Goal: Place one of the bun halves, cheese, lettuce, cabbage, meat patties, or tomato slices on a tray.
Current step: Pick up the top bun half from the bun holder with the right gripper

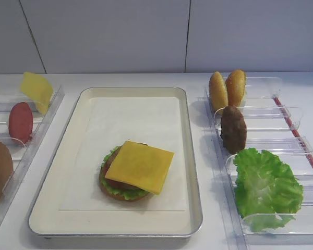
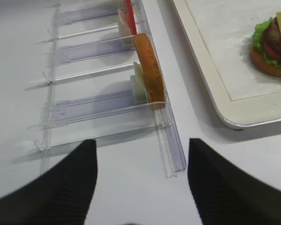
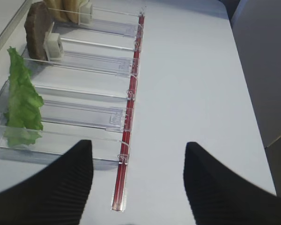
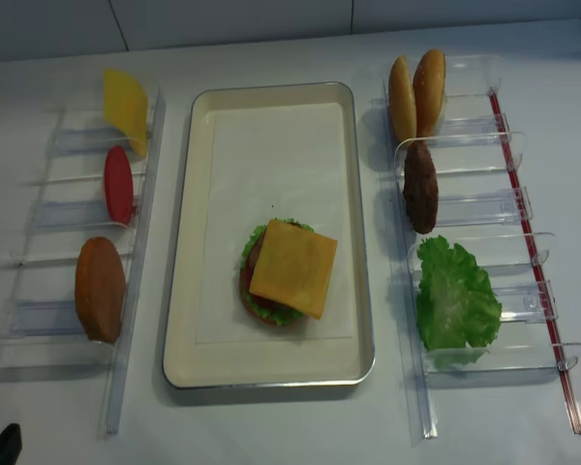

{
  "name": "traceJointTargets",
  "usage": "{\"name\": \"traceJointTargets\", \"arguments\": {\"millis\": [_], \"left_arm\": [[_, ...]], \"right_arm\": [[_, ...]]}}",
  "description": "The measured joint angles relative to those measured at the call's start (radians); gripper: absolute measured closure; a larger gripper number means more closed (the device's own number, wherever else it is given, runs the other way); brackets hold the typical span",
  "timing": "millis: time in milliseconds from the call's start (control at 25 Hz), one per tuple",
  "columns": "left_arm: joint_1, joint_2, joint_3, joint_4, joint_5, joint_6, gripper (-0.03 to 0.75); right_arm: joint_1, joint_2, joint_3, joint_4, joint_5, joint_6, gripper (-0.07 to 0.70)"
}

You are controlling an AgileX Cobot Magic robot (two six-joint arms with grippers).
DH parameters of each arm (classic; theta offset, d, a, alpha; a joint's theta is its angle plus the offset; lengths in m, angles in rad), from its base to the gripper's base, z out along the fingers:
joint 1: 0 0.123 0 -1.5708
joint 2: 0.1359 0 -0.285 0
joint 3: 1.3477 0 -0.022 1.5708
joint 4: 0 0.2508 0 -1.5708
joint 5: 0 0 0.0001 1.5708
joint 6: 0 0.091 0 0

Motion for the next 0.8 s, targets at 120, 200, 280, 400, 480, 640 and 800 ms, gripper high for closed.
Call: {"name": "traceJointTargets", "arguments": {"millis": [120, 200, 280, 400, 480, 640, 800], "left_arm": [[0.0, 0.0, 0.0, 0.0, 0.0, 0.0, 0.301], [0.0, 0.0, 0.0, 0.0, 0.0, 0.0, 0.301], [0.0, 0.0, 0.0, 0.0, 0.0, 0.0, 0.301], [0.0, 0.0, 0.0, 0.0, 0.0, 0.0, 0.301], [0.0, 0.0, 0.0, 0.0, 0.0, 0.0, 0.301], [0.0, 0.0, 0.0, 0.0, 0.0, 0.0, 0.301], [0.0, 0.0, 0.0, 0.0, 0.0, 0.0, 0.301]], "right_arm": [[0.0, 0.0, 0.0, 0.0, 0.0, 0.0, 0.184], [0.0, 0.0, 0.0, 0.0, 0.0, 0.0, 0.184], [0.0, 0.0, 0.0, 0.0, 0.0, 0.0, 0.184], [0.0, 0.0, 0.0, 0.0, 0.0, 0.0, 0.184], [0.0, 0.0, 0.0, 0.0, 0.0, 0.0, 0.184], [0.0, 0.0, 0.0, 0.0, 0.0, 0.002, 0.184], [0.0, 0.0, 0.0, 0.0, 0.0, 0.002, 0.169]]}}
